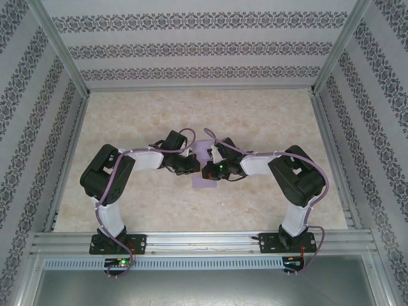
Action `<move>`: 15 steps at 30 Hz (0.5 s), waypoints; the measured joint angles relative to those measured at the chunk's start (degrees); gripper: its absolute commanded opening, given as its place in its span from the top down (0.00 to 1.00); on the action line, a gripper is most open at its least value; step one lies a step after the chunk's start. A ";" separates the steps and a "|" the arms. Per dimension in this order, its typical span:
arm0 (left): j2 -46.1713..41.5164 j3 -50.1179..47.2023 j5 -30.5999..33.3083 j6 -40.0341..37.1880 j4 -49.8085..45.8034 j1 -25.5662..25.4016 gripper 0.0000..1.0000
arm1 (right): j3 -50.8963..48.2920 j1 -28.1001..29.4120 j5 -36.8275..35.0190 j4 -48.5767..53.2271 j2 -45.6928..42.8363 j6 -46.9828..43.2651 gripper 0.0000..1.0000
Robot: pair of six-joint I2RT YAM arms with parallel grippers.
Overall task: Fold a paper plane with a square sheet of paper (fold left side to right side)
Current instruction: First fold the square sheet of paper in half at the center of the table.
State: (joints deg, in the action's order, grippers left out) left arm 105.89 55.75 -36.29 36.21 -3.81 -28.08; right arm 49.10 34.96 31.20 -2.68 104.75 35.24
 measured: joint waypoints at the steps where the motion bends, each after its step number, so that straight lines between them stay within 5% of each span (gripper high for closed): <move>1: 0.00 0.13 0.33 -0.02 0.02 0.17 0.94 | 0.00 -0.13 0.00 0.02 0.00 -0.17 1.00; 15: 0.92 2.05 0.72 -1.33 0.04 1.20 0.94 | 0.13 -0.37 0.20 0.20 0.04 -1.22 1.00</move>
State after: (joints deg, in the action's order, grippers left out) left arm 106.80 57.80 -35.57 34.87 -3.77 -26.87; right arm 49.23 34.59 31.40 -2.48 104.79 34.02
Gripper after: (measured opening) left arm 0.064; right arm 0.043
